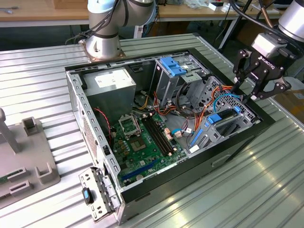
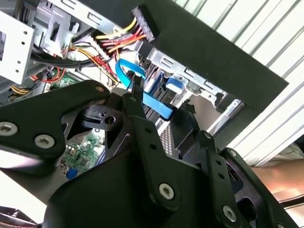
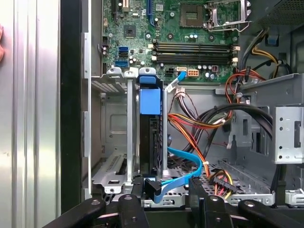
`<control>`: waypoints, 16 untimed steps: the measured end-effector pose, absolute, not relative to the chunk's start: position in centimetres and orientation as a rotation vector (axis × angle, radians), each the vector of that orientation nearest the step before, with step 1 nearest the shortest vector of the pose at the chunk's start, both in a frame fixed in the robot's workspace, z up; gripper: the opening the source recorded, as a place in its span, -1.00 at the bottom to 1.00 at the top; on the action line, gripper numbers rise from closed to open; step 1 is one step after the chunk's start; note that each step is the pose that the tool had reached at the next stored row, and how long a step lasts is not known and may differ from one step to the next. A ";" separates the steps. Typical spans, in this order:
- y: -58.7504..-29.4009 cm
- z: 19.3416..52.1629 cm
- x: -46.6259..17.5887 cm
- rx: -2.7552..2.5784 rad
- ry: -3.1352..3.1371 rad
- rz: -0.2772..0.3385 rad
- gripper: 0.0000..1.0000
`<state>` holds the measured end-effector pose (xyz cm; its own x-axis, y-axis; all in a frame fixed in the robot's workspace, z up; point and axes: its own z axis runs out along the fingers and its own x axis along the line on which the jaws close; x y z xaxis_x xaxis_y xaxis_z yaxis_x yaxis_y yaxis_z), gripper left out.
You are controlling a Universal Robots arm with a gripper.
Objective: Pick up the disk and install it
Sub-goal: 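Insert the first disk wire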
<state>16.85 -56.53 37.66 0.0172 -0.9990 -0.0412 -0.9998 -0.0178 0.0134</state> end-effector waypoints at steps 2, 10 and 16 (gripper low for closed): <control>-56.4 37.7 17.2 -2.227 2.188 0.061 0.00; -56.1 37.7 18.5 -2.227 2.188 0.061 0.00; -55.9 37.7 19.2 -2.227 2.188 0.060 0.00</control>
